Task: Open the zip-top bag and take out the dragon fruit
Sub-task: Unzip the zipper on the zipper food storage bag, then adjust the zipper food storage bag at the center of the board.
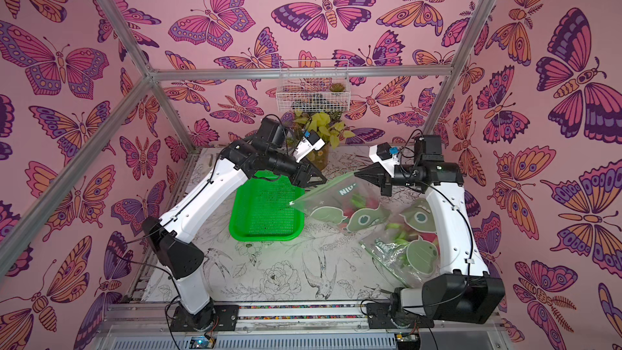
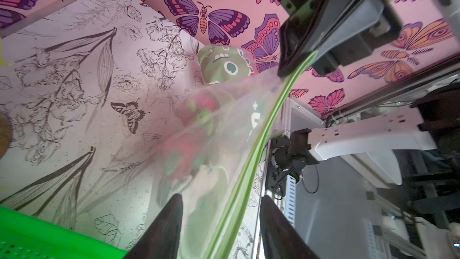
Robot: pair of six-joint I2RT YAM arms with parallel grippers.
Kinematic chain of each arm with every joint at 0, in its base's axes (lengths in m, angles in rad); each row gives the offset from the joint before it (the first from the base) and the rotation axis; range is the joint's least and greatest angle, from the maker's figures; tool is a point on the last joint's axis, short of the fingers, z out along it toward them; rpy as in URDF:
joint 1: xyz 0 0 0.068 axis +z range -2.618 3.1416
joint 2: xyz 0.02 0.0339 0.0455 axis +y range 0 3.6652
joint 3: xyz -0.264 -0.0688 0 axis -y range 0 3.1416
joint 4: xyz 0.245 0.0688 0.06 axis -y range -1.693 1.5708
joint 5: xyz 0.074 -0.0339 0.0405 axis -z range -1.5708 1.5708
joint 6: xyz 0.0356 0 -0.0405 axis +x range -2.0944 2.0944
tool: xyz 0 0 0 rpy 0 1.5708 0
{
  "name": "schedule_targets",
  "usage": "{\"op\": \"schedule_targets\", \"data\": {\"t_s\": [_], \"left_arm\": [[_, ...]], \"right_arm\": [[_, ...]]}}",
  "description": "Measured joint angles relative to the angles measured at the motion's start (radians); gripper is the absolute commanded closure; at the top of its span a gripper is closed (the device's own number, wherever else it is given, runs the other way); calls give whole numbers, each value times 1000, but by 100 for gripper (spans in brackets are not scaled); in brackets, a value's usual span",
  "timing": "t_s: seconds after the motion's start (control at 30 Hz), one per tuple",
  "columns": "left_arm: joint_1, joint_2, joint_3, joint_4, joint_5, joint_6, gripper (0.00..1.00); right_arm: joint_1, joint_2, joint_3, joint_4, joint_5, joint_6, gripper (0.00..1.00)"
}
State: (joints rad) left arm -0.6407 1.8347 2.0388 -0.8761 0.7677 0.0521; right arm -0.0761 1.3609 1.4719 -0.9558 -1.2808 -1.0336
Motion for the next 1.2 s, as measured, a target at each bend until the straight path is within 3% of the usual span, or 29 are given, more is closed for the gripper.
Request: {"op": "schedule_targets", "data": {"t_s": [0.23,0.6,0.93,1.2], "left_arm": [[7,19,23,-41,75,38,57],[1,80,24,-84,71,114,64],[-14,95,13,-102,63,191,61],[-6,88,-28,-121,121,221,62]], "right_arm": [[0,-1,-25,-22,0,-35,100],[0,-21,-31,-39,0,-49,100],[0,-26,-31,-49,0,-49,100],[0,-26,-31,-50,0,-47,100]]}}
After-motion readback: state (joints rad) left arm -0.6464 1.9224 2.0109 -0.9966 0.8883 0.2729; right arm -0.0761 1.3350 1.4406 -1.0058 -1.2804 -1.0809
